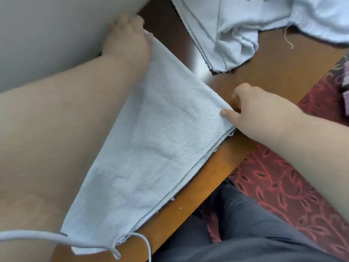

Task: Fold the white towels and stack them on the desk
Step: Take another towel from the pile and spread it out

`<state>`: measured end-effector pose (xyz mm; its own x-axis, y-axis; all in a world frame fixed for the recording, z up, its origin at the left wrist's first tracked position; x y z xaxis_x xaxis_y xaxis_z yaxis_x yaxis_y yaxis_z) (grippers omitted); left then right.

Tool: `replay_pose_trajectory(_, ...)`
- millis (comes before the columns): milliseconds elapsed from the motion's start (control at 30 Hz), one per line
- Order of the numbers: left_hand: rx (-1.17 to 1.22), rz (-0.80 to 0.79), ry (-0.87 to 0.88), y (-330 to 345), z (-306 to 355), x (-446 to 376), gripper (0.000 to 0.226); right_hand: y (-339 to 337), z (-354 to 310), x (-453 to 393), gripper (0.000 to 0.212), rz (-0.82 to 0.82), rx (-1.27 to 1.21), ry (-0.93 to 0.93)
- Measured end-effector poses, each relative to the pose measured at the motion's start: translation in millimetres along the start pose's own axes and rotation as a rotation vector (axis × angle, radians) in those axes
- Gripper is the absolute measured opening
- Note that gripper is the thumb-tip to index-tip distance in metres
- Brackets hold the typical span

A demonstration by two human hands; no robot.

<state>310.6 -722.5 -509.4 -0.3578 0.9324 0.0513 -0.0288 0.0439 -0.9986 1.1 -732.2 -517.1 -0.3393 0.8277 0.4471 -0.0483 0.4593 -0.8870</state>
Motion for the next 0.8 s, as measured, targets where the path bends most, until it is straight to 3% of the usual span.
replay_pose_trajectory(100, 0.0, -0.191, -0.075, 35.9, 20.1, 8.5, 0.07, -6.4, -28.5, 18.4, 0.057, 0.233, -0.204, -0.257)
replay_pose_trajectory(200, 0.038, -0.218, -0.13, 59.8, 10.0, -2.7, 0.081, 18.5, -62.4, 28.1, 0.06, 0.16, 0.006, -0.556)
replay_pose_trajectory(300, 0.033, -0.165, -0.06, 67.1, 8.2, -4.7, 0.081, 53.3, -64.4, 27.5, 0.075, 0.012, 0.267, -0.563)
replay_pose_trajectory(433, 0.009, -0.088, -0.05, 63.2, -3.2, -6.4, 0.074, 61.7, -63.7, 22.5, 0.076, 0.015, 0.266, -0.556)
replay_pose_trajectory(567, 0.055, -0.111, -0.05, 45.3, 8.8, -1.5, 0.065, 46.8, -70.7, 15.8, 0.073, 0.005, 0.208, -0.529)
replay_pose_trajectory(667, 0.23, -0.045, -0.098, 33.1, 29.5, 53.7, 0.063, 37.9, -72.4, 27.0, 0.062, 0.08, 0.169, -0.537)
replay_pose_trajectory(800, 0.353, -0.051, -0.206, 30.3, 33.1, 184.3, 0.062, 50.5, -99.8, 44.3, 0.063, 0.024, 0.209, -0.674)
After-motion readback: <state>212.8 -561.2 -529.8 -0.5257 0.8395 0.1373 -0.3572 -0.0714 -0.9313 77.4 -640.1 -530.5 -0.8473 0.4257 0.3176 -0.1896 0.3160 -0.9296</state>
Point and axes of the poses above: each hand's wrist, its own x-axis away from the middle knuckle, its own y-axis out of the palm, z = x × y, the point moved 4 cm from there along -x, towards the middle knuckle, and after that the axes turned 10 degrees about y, right-handed, at the moved point
